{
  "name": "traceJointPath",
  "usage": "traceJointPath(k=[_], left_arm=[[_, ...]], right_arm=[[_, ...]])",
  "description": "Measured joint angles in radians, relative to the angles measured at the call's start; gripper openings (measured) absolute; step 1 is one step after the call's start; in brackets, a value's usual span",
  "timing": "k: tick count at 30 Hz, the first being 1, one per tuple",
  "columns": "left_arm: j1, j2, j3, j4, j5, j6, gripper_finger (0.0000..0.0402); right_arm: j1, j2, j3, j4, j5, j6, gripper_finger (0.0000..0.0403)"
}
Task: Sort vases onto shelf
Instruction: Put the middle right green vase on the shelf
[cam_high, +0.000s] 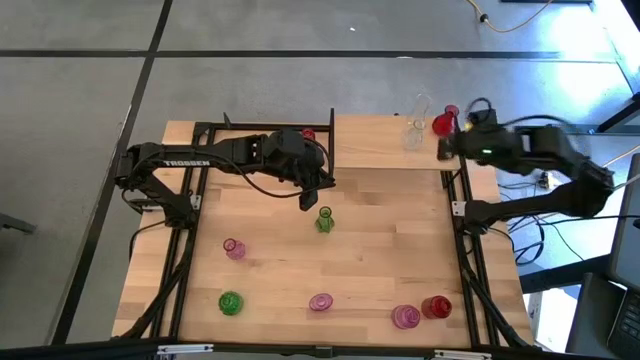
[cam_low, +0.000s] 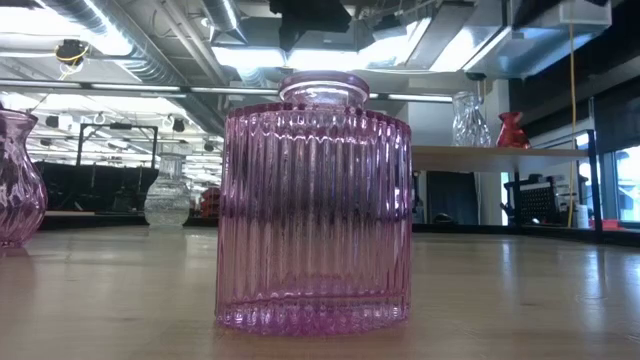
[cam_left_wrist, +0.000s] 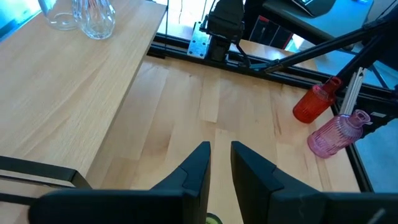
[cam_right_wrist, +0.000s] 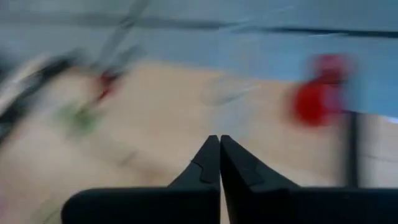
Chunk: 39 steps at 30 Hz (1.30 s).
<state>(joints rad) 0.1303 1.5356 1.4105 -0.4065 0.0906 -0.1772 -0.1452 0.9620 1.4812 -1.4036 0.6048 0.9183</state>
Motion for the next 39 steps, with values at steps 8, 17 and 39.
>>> traceJointPath(k=[8,17,39], left_arm=[[-0.001,0.000,0.000,0.000,0.115,-0.004,0.0057],[-0.052,0.000,0.000,-0.011,0.223,-0.004,0.0057],[-0.096,0.017,0.000,-0.271,-0.012,-0.012,0.0057]], right_arm=[[0.201,-0.029,0.029,0.117,-0.458,-0.137,0.0001],[0.434,0.033,0.024,0.096,-0.616,-0.138,0.0041],[0.473,0.142,-0.072,0.235,-0.304,-0.243,0.0217]])
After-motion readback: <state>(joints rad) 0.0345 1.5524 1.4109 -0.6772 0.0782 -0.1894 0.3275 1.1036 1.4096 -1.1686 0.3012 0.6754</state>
